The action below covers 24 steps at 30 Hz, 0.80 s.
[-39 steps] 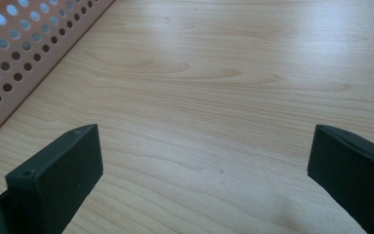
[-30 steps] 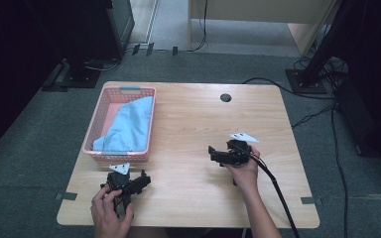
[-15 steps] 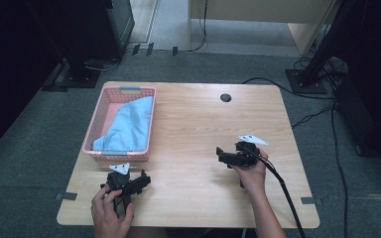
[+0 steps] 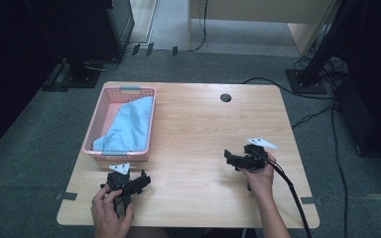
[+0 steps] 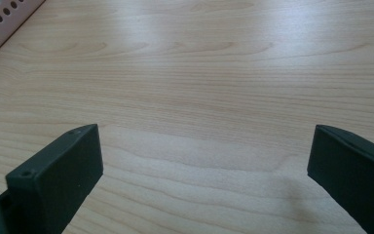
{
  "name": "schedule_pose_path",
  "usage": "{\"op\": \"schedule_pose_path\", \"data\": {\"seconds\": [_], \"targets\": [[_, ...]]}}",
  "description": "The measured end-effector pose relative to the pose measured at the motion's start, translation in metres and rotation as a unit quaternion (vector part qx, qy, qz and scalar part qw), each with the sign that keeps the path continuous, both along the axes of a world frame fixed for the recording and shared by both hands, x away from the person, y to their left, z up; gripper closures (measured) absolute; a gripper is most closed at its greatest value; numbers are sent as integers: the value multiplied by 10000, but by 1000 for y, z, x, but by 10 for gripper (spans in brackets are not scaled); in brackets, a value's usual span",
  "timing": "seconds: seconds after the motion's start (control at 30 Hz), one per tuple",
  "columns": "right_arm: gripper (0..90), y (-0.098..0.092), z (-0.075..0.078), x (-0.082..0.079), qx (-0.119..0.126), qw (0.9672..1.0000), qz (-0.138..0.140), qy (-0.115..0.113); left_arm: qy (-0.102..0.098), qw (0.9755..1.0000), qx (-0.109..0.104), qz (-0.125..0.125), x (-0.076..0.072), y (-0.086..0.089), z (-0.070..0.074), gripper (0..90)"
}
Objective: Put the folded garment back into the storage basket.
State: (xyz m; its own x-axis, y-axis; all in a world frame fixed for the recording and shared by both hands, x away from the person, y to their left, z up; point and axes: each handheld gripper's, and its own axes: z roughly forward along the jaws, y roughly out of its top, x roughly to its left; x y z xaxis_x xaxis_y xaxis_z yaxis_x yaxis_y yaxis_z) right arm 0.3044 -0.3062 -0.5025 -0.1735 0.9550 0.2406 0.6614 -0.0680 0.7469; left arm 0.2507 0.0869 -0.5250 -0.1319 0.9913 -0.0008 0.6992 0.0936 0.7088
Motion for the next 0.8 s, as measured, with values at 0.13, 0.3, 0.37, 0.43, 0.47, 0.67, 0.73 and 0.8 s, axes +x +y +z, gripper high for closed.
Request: {"op": "schedule_pose_path", "data": {"seconds": [0.13, 0.3, 0.37, 0.43, 0.47, 0.67, 0.73, 0.8], "targets": [[0, -6, 0, -2, -11, 10000, -52, 11, 0, 10000, 0, -1, 0, 0, 0, 0], [0, -15, 0, -5, -24, 9999, -125, 7, 0, 10000, 1, 0, 0, 0, 0, 0], [0, -19, 0, -7, -34, 9999, -164, 18, 5, 10000, 4, -4, 0, 0, 0, 0], [0, -23, 0, -8, -34, 9998, -205, 28, 5, 10000, 4, -5, 0, 0, 0, 0], [0, -25, -1, -9, -29, 9997, -230, 25, 5, 10000, 5, -5, 0, 0, 0, 0], [0, -35, -2, -14, -55, 9995, -306, 38, 6, 10000, 4, -4, 0, 0, 0, 0], [0, -39, -3, -16, -49, 9994, -331, 48, 7, 10000, 5, -5, 0, 0, 0, 0], [0, -43, -3, -17, -36, 9993, -380, 50, 6, 10000, 4, -6, 0, 0, 0, 0]]}}
